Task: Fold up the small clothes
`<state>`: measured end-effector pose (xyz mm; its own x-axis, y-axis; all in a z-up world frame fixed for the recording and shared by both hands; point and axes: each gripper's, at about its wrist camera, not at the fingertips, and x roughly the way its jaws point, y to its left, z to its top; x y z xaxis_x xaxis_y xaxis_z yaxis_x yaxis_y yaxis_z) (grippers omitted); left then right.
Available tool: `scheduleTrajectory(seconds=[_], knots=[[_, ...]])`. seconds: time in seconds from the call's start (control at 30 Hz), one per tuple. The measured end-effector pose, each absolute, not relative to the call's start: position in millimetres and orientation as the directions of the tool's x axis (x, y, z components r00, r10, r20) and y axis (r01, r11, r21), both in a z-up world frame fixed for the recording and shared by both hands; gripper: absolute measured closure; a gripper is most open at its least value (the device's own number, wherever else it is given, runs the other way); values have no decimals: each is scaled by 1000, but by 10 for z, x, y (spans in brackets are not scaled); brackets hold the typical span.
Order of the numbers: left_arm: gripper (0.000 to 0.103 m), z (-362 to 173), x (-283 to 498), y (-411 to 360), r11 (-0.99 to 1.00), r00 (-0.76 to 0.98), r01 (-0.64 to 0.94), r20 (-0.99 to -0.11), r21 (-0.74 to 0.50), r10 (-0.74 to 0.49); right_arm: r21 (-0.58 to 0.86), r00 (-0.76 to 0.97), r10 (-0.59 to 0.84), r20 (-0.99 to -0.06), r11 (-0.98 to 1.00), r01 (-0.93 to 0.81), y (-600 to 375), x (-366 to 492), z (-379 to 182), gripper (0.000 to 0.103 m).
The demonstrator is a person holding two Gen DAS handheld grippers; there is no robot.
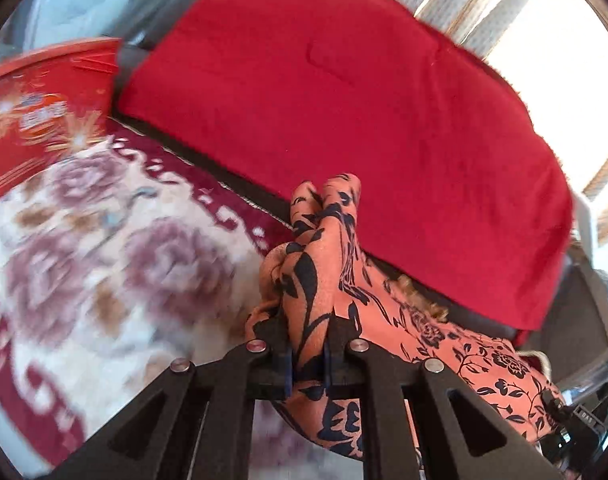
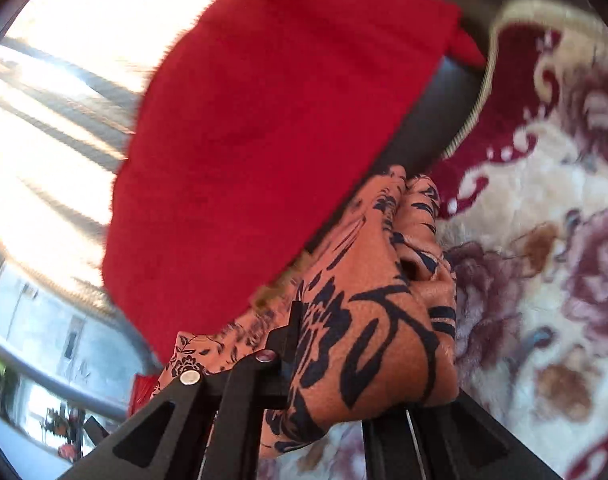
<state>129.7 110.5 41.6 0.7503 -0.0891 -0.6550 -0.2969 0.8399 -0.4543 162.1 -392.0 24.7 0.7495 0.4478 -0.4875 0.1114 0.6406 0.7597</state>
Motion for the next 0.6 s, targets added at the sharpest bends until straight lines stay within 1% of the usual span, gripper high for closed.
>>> scheduleTrajectory(seconds=[0.07, 0.13, 0.17, 0.2, 0.23, 0.27, 0.3, 0.33, 0.37, 0.4, 0.43, 0.47, 0.53, 0.6], knots=[[90, 306, 819, 1079, 841, 744, -303, -662, -448, -85, 758, 736, 467, -491, 645, 96, -3977, 1193, 200, 94], [83, -19, 469, 1068, 847, 721, -338, -691, -410, -46, 733, 688, 485, -540, 672, 103, -3996, 843, -131, 88], [77, -356, 309, 1093, 851, 685, -361, -728, -380, -35, 714, 645, 490, -586, 688, 126, -4034, 693, -433, 71], [71, -640, 280, 1128, 857, 621, -388, -784, -340, -30, 678, 583, 473, -660, 710, 191, -4103, 570, -764, 51], [66, -1003, 226, 1238, 847, 504, -434, -862, -306, -53, 663, 523, 471, -711, 696, 275, -4213, 406, -1071, 50], [66, -1140, 145, 1367, 813, 518, -427, -844, -397, -139, 699, 521, 501, -691, 649, 302, -4304, 268, -1222, 52], [64, -1109, 21, 1483, 781, 565, -420, -806, -462, -173, 750, 559, 527, -640, 588, 304, -4432, 78, -1286, 52], [60, -1041, -35, 1538, 783, 571, -416, -803, -462, -170, 743, 576, 504, -644, 590, 315, -4514, -56, -1257, 52], [59, -933, -74, 1576, 802, 572, -413, -808, -431, -139, 726, 592, 468, -656, 605, 326, -4594, -168, -1195, 51], [59, -798, -104, 1599, 828, 582, -424, -811, -367, -61, 717, 614, 435, -658, 612, 334, -4700, -254, -1123, 50], [55, -681, -114, 1607, 846, 604, -422, -797, -325, -5, 716, 642, 408, -649, 612, 335, -4798, -309, -1034, 50], [53, -583, -96, 1606, 866, 626, -401, -779, -298, 22, 711, 652, 395, -647, 622, 328, -4880, -306, -971, 50], [52, -495, 35, 1599, 894, 645, -347, -764, -284, 7, 689, 664, 375, -647, 660, 299, -4978, -135, -825, 50], [51, -428, 296, 1530, 919, 645, -274, -763, -284, -43, 671, 673, 378, -636, 702, 240, -4906, 79, -651, 50]])
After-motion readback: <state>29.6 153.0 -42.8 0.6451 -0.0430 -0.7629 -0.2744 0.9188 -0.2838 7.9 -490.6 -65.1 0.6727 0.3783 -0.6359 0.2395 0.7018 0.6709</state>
